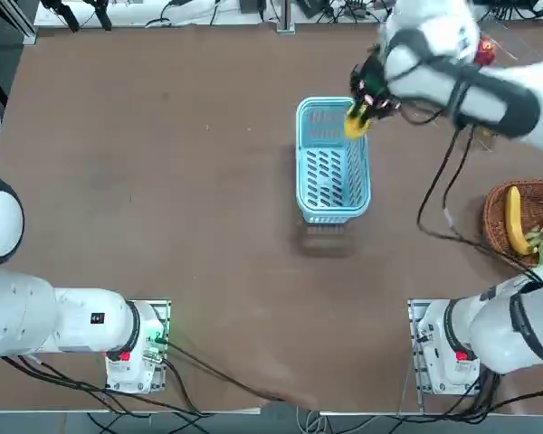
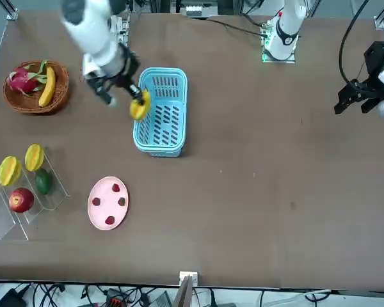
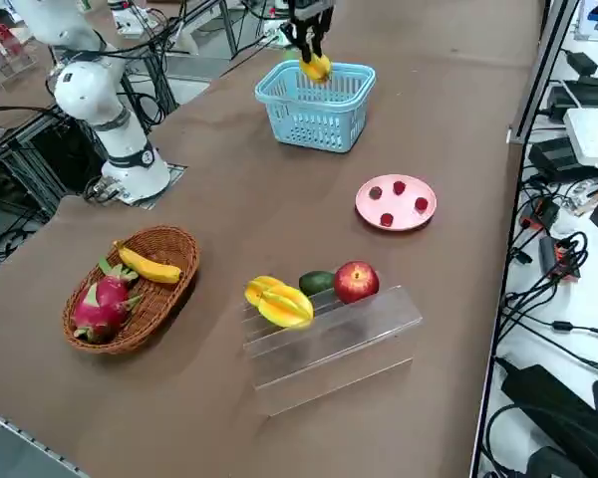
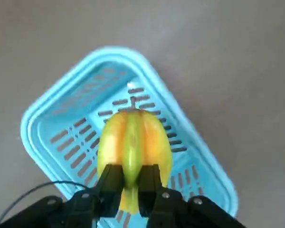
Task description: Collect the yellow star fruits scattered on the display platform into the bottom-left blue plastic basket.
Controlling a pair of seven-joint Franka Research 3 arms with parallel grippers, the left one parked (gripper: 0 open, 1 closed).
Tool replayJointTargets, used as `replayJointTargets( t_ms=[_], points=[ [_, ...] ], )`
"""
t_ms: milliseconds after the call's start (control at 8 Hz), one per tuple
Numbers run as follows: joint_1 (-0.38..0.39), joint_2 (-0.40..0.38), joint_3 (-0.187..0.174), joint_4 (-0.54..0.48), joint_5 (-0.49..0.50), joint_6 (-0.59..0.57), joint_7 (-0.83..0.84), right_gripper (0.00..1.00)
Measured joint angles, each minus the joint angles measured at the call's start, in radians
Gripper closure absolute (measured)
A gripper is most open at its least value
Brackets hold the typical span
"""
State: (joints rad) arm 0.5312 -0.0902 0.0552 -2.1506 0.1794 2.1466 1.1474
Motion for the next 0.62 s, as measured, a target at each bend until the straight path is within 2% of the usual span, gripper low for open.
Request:
replayJointTargets(
  t_ms=[125, 375, 625],
  points=[
    [0.027, 0.011, 0.0, -0.024, 0.0, 0.025, 0.017, 0.75],
    [0.04, 0.028, -0.006, -0.033, -0.001, 0.02, 0.023, 0.44],
    [0.032, 0.015, -0.03, -0.002, -0.011, -0.043, 0.022, 0.09]
  ],
)
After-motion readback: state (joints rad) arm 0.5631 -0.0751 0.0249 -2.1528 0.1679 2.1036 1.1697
